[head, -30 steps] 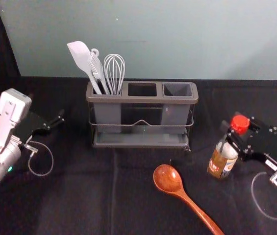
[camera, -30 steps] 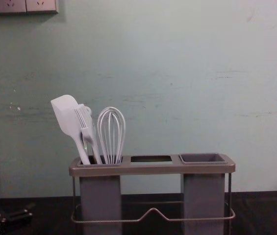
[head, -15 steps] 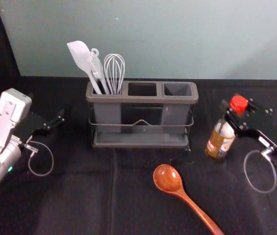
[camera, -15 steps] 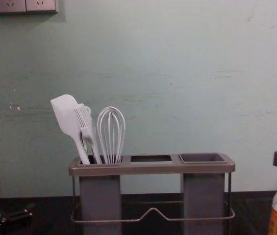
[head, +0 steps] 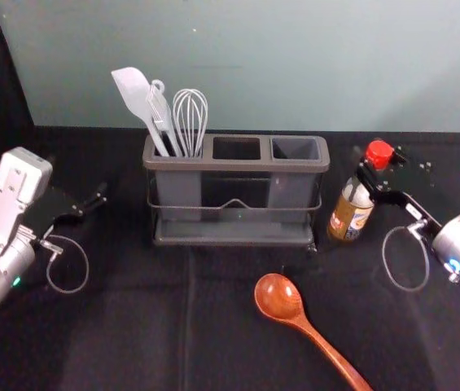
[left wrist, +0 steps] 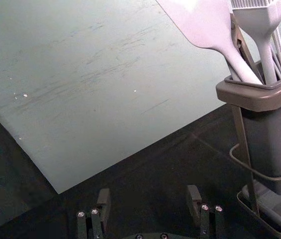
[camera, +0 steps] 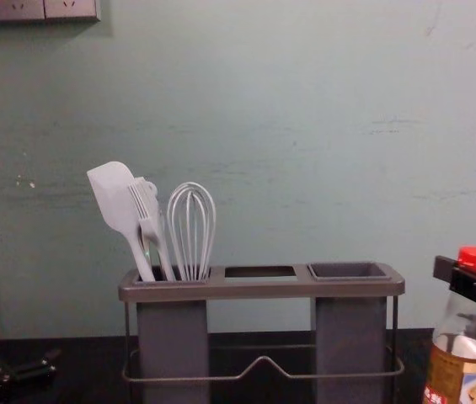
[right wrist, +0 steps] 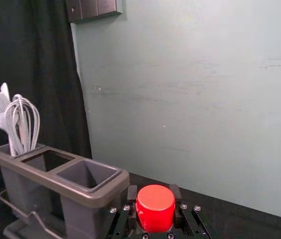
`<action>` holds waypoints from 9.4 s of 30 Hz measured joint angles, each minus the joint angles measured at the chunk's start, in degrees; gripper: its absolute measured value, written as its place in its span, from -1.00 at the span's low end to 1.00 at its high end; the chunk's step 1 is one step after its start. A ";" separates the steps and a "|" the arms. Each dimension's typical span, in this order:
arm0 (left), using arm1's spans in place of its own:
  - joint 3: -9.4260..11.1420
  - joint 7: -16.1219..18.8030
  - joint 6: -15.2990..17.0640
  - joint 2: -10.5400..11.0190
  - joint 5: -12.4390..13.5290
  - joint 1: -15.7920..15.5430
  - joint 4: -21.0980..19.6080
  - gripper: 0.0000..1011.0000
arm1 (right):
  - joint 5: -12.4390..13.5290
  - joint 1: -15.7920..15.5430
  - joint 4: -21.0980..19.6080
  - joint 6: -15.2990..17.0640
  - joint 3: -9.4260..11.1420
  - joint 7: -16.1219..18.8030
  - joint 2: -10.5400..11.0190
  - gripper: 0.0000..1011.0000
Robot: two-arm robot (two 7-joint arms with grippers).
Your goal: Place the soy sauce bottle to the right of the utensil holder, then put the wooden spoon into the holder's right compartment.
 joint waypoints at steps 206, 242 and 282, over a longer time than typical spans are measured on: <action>0.00 0.00 0.00 0.00 0.00 0.00 0.00 0.99 | -27.33 -7.00 -19.29 50.50 -10.22 -0.64 -6.67 0.99; 0.00 0.00 0.00 0.00 0.00 0.00 0.00 0.99 | -24.71 -15.25 -32.59 27.80 -3.55 5.34 2.21 0.66; 0.00 0.00 0.00 0.00 0.00 0.00 0.00 0.99 | -15.61 -22.31 -29.42 -16.10 3.52 -2.65 -2.29 0.66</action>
